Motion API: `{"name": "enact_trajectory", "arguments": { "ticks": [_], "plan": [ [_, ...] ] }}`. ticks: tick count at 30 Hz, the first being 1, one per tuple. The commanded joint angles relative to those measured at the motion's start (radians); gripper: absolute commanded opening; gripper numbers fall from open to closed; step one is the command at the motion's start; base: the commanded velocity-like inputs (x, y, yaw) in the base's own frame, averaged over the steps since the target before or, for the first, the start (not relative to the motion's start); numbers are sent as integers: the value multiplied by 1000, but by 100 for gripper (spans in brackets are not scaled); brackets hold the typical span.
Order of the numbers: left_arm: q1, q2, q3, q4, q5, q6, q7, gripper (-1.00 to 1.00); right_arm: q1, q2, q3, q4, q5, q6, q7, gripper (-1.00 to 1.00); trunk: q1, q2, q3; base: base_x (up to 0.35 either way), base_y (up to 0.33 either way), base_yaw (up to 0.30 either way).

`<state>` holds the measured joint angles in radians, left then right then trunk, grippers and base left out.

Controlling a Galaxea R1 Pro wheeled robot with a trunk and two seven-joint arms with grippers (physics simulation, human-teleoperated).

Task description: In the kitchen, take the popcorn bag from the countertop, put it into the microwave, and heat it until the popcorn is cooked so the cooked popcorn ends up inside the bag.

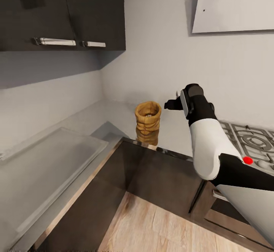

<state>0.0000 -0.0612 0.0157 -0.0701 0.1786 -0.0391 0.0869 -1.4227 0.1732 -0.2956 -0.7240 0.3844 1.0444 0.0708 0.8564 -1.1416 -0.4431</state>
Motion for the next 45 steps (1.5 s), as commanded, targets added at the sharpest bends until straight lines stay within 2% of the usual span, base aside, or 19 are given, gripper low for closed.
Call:
{"name": "enact_trajectory", "arguments": {
  "ticks": [1,16,18,23,25,34,45],
  "plan": [
    [0,-2,0,0,6,-2,2,100,-1,1,-5,-1,9,3,7,100,0,-1,-1,0,0,277],
    [0,-4,-2,0,5,-2,2,100,-1,1,-9,-12,8,3,3,100,0,-1,-1,0,0,235],
    [0,-4,-2,1,5,-2,2,100,-1,1,-10,-11,8,3,-18,100,0,-1,-1,0,0,20],
    [0,-3,0,1,7,-2,3,100,-1,1,-11,-3,4,3,-176,100,0,-1,-1,0,0,4],
    [0,-3,0,1,7,-2,4,100,-1,1,-10,-2,3,3,-190,100,0,-1,-1,0,0,0],
    [0,-3,0,1,9,-1,9,100,-1,1,-10,1,3,3,-199,100,0,-1,-1,13,0,0],
    [0,-3,0,3,8,-2,8,100,-1,1,-13,7,3,3,-203,100,0,-1,-1,291,0,0]
  ]
}}
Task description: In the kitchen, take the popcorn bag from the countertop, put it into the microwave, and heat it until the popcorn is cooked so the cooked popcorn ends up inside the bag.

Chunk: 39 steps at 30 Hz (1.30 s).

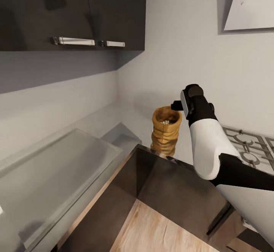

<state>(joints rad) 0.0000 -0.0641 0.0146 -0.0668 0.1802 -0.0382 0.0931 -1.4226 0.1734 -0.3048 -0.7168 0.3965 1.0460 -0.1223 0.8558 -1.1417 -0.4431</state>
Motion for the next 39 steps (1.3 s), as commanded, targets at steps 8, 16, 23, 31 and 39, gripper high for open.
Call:
{"name": "enact_trajectory", "arguments": {
  "ticks": [8,16,23,31,39],
  "plan": [
    [0,0,-1,-1,4,-3,1,100,-6,1,-5,35,-6,1,-12,100,1,-1,-1,114,0,0],
    [0,0,0,-1,4,-3,2,100,-1,1,-7,37,-8,1,-11,100,1,-1,-1,2,0,0],
    [0,1,0,-1,5,-3,2,100,15,1,-7,37,-11,1,-12,100,1,-1,-1,0,0,0],
    [0,1,-1,-1,5,-3,2,100,57,1,-8,36,-11,-17,-13,100,1,-1,-1,0,0,0],
    [0,1,-1,-1,5,-3,2,100,99,1,-92,37,-11,-201,-14,100,1,-1,-1,0,0,0]
  ]
}}
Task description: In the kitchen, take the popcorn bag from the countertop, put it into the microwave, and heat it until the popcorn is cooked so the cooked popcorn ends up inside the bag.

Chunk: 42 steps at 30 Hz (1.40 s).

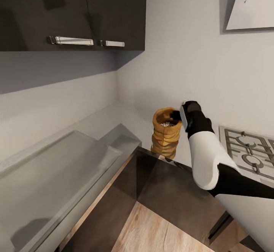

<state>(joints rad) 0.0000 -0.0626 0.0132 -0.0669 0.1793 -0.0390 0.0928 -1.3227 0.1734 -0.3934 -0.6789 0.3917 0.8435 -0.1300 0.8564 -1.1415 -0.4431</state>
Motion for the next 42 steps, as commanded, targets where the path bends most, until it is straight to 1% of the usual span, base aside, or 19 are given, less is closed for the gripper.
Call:
{"name": "enact_trajectory", "arguments": {
  "ticks": [1,4,9,17,19,21,24,27,32,35,37,38,42],
  "plan": [
    [0,0,1,-1,6,-2,2,100,4,1,-10,-1,-6,-17,-7,100,0,-1,-1,0,0,0],
    [0,0,1,-1,6,-2,2,100,21,1,-19,8,-6,-55,-32,100,0,-1,-1,0,0,0],
    [0,-1,1,-1,6,-2,2,100,27,1,-21,43,-6,-94,-54,100,0,-1,-1,0,0,0],
    [0,0,1,-1,6,-2,2,100,27,1,-20,61,-11,-101,-56,100,0,-1,-1,0,0,0],
    [0,0,1,-1,5,-2,2,100,27,1,-21,79,-11,-120,-56,100,0,-1,-1,0,0,0],
    [0,0,1,-1,6,-2,2,100,28,1,-22,112,-11,-162,-56,100,0,-1,-1,0,0,0],
    [0,-1,1,-1,5,-2,2,100,27,1,-22,143,-11,-202,-57,100,0,-1,-1,0,0,0],
    [0,-1,1,-1,5,-2,2,100,27,1,-22,153,-10,-217,-57,100,0,-1,-1,0,0,0],
    [0,-1,1,-1,5,-2,2,100,28,1,-24,156,-10,-220,-57,100,0,-1,-1,0,0,0],
    [0,-1,1,-1,5,-2,2,100,27,1,-38,157,-10,-221,-57,100,0,-1,-1,0,0,0],
    [0,-1,1,-1,5,-2,2,100,27,1,-68,157,-9,-220,-58,100,0,-1,-1,0,0,0],
    [0,-2,1,-1,5,-2,2,100,27,1,-76,157,-9,-220,-60,100,0,-1,-1,0,0,0],
    [0,-1,1,-1,5,-2,2,100,28,1,-90,159,-11,-219,-88,100,0,-1,-1,0,0,0]
  ]
}}
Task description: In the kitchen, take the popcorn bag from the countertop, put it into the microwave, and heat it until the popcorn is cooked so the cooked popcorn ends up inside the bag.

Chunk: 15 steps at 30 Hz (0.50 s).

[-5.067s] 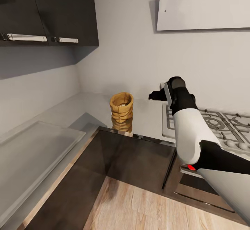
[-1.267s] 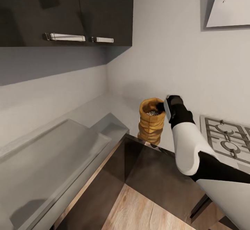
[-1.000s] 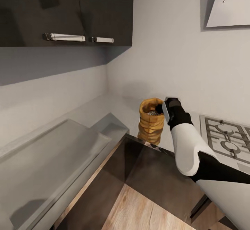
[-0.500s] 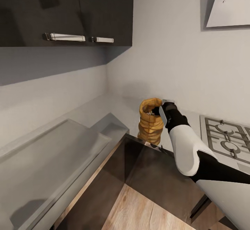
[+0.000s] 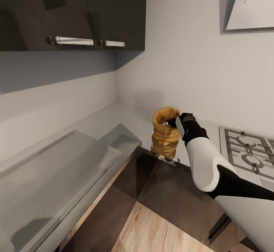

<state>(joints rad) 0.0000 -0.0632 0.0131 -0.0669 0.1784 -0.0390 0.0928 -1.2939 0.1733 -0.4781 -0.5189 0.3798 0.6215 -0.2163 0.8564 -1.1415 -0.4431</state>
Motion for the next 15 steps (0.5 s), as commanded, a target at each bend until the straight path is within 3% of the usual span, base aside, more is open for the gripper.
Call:
{"name": "enact_trajectory", "arguments": {
  "ticks": [1,10,11,15],
  "plan": [
    [0,0,1,-1,6,-2,2,100,-1,1,-6,1,1,3,-5,100,0,-1,-1,0,0,0],
    [0,0,1,-1,6,-2,2,100,-1,1,-8,35,-1,1,-11,100,0,-1,-1,0,0,0],
    [0,0,1,-1,6,-2,2,100,-1,1,-8,35,-1,1,-11,-100,0,-1,-1,0,0,0],
    [0,0,1,-1,6,-2,2,100,-1,1,-8,56,-4,0,-11,-100,0,-1,-1,0,0,0]
  ]
}}
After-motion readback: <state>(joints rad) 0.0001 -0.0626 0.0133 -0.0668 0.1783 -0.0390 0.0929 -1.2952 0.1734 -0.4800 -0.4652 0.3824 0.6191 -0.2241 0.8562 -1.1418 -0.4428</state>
